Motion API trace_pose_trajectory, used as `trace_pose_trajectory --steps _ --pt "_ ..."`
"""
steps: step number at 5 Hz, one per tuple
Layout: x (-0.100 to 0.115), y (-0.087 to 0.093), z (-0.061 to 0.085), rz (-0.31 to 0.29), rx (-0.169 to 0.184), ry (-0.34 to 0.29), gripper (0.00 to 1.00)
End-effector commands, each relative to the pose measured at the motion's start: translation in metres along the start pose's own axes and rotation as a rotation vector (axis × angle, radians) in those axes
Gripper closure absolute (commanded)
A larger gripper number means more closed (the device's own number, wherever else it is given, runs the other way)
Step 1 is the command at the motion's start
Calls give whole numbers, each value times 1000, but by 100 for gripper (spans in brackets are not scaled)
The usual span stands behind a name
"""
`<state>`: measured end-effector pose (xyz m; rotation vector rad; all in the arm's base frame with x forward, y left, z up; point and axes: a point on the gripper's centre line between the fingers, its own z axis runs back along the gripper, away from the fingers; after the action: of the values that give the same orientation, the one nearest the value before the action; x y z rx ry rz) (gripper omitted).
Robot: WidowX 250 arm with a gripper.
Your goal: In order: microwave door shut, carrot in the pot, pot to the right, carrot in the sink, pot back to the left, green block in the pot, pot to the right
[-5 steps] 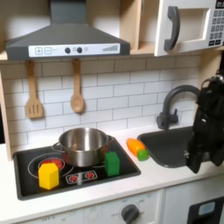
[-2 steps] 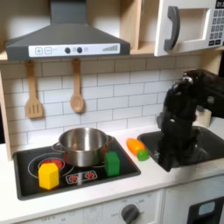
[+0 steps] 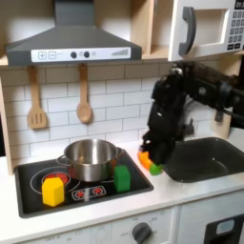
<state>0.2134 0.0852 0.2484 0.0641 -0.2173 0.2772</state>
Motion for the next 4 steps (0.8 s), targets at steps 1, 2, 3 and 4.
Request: trace_pose_trajectory --steps 1,2,3,4 --pt "50 4 13 -3 19 -110 100" --pt "72 6 19 0 26 -159 100" --pt "97 12 31 17 38 -228 100" --pt "129 16 43 28 54 -296 100"
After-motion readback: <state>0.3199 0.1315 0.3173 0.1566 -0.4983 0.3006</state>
